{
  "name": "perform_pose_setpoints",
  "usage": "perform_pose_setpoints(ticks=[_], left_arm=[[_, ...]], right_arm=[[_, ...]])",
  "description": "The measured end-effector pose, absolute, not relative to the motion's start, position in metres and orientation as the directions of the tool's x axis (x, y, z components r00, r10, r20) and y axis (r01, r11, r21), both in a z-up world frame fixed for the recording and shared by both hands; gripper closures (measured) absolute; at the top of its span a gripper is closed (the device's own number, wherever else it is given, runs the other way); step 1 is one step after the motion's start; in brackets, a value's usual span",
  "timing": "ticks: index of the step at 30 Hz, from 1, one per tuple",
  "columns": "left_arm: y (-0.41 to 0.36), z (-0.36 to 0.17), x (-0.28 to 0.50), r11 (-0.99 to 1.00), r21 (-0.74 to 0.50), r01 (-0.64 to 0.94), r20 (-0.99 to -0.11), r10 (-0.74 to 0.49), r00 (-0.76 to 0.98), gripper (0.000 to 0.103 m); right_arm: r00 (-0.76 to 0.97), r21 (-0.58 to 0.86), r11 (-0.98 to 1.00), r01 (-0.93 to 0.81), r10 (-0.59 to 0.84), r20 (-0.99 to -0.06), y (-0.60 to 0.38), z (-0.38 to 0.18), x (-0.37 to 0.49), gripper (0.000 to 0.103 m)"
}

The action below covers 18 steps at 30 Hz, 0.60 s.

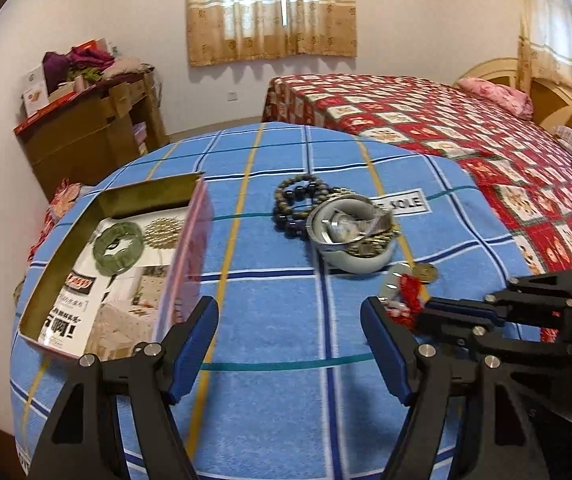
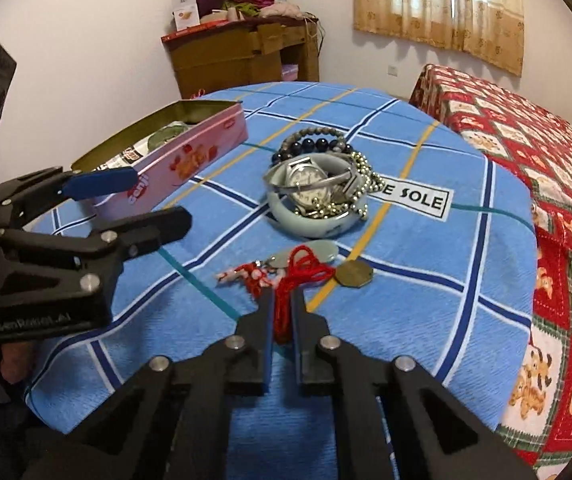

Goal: Organize jewelry
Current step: 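Move the right tool to the red tassel charm and grasp it, then lift the red tassel charm with the right tool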

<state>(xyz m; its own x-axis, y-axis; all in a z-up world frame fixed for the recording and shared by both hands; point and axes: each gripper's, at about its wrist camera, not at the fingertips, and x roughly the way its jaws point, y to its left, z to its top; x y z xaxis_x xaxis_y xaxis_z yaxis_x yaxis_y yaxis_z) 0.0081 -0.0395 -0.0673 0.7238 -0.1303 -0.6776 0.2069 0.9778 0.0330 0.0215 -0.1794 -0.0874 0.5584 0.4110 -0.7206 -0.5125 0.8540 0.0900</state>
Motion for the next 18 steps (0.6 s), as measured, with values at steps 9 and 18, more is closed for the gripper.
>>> perform_pose_setpoints(ticks=[9, 18], left_arm=[[-0.061, -0.074, 0.015, 0.955, 0.029, 0.295, -0.716, -0.187, 0.673, 0.030], [-0.073, -0.095, 0.026, 0.919, -0.059, 0.390, -0.784, -0.285, 0.552, 0.083]], right_arm=[[0.627, 0.044, 0.906, -0.420, 0.325, -0.708, -0.198, -0.077, 0.031, 0.097], [0.625, 0.049, 0.907, -0.418, 0.327, -0.708, -0.199, -0.079, 0.031, 0.097]])
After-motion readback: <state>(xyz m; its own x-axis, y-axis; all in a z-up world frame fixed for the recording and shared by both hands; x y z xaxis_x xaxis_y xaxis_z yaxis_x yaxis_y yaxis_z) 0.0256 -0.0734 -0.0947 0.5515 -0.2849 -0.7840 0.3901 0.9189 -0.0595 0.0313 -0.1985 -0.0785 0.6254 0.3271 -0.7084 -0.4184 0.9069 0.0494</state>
